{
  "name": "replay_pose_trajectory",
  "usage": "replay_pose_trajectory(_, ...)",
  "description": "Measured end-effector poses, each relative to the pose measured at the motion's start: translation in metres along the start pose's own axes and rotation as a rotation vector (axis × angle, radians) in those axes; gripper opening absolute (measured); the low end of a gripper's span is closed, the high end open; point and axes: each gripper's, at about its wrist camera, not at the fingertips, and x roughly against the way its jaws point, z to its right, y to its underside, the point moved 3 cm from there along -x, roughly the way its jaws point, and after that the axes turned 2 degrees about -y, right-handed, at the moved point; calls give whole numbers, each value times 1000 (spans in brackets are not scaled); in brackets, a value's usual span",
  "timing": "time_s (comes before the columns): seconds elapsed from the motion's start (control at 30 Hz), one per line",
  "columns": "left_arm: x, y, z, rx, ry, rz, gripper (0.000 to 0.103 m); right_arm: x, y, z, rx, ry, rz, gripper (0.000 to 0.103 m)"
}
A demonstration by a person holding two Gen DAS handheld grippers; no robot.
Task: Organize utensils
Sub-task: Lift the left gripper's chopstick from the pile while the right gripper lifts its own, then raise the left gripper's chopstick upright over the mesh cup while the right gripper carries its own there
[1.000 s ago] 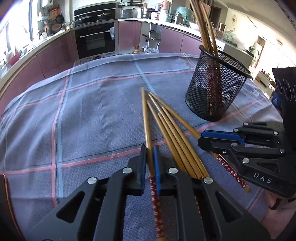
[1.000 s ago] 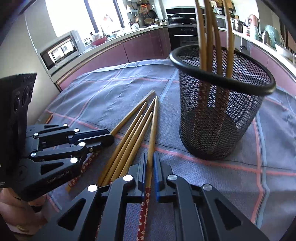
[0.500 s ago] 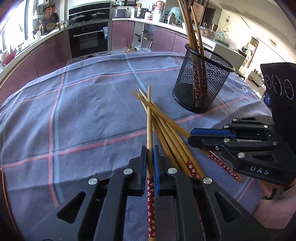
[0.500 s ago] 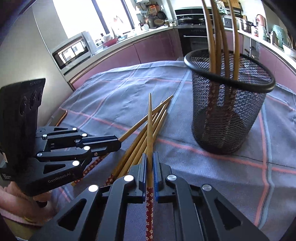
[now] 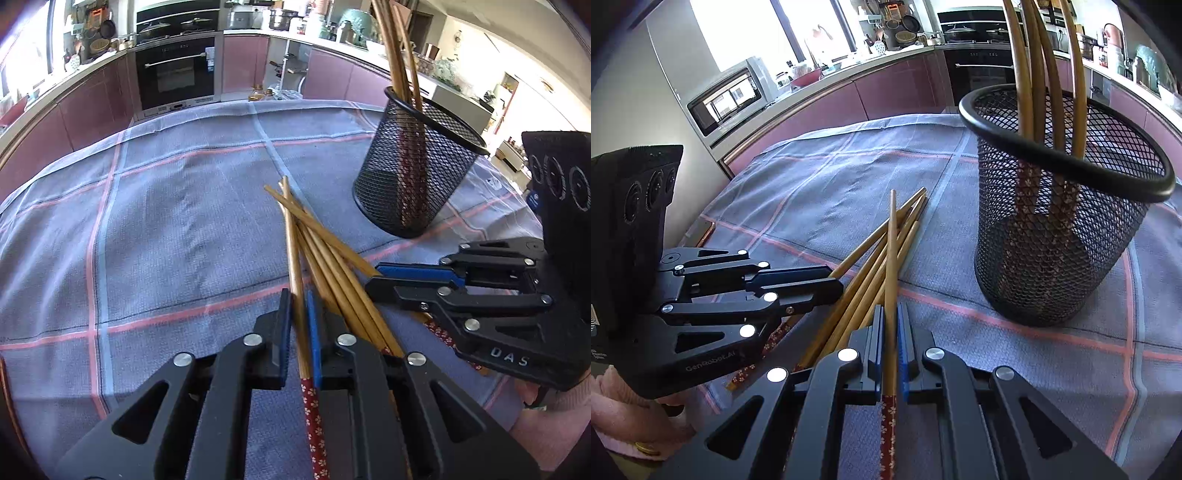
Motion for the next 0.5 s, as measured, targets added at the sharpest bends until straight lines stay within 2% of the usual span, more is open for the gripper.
replay_pose_trajectory(0.1, 3, -1, 0, 8, -11, 13, 8, 12, 0, 0, 0, 0, 35, 6)
replay_pose_trajectory(0.23, 18, -5, 1, 4, 16, 45, 8, 33, -4, 0, 9, -2, 92, 6)
replay_pose_trajectory(0.5, 66, -22, 6, -3, 122, 152, 8, 83, -15, 1, 19, -10, 217, 6)
